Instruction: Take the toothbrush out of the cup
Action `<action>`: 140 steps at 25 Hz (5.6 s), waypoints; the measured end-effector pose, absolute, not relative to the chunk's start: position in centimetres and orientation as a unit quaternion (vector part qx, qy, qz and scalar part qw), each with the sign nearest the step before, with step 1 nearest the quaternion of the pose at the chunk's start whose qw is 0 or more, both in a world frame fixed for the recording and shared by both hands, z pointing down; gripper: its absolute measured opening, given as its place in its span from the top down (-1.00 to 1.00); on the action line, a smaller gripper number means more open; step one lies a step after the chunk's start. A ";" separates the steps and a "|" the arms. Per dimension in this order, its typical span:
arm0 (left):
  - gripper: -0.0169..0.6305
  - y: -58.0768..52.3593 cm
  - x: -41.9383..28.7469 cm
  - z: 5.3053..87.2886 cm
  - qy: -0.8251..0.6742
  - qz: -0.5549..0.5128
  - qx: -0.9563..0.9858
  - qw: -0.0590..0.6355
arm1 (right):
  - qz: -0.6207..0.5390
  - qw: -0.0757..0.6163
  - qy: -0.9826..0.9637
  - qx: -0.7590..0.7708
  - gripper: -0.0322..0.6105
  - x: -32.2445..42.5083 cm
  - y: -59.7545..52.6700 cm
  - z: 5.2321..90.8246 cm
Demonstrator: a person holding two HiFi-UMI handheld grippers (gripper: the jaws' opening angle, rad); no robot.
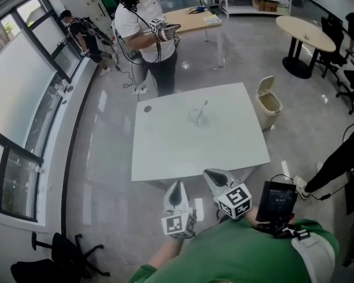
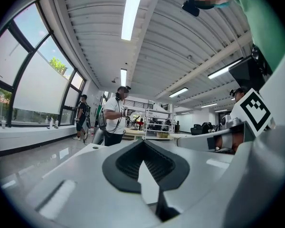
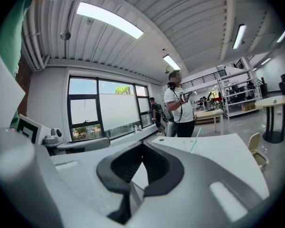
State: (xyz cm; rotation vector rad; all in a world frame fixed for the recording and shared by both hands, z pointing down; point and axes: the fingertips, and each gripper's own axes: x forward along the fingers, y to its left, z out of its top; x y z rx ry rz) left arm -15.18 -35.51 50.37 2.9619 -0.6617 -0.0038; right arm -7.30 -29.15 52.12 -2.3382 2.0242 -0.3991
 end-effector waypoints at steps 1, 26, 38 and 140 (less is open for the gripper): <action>0.93 -35.9 -14.6 50.9 -0.213 0.001 0.976 0.050 | -0.129 0.013 0.646 -0.752 0.89 -6.7 -29.5 52.2; 0.93 -42.4 2.3 52.0 -0.188 0.029 0.981 0.040 | -0.141 0.025 0.615 -0.776 0.89 9.1 -34.1 53.6; 0.93 -47.1 8.3 55.1 -0.141 0.060 0.988 0.015 | -0.163 0.026 0.581 -0.797 0.89 13.4 -37.6 55.0; 0.86 -50.5 3.0 51.8 -0.171 0.050 0.984 0.021 | -0.141 0.023 0.584 -0.799 0.89 10.0 -36.6 53.4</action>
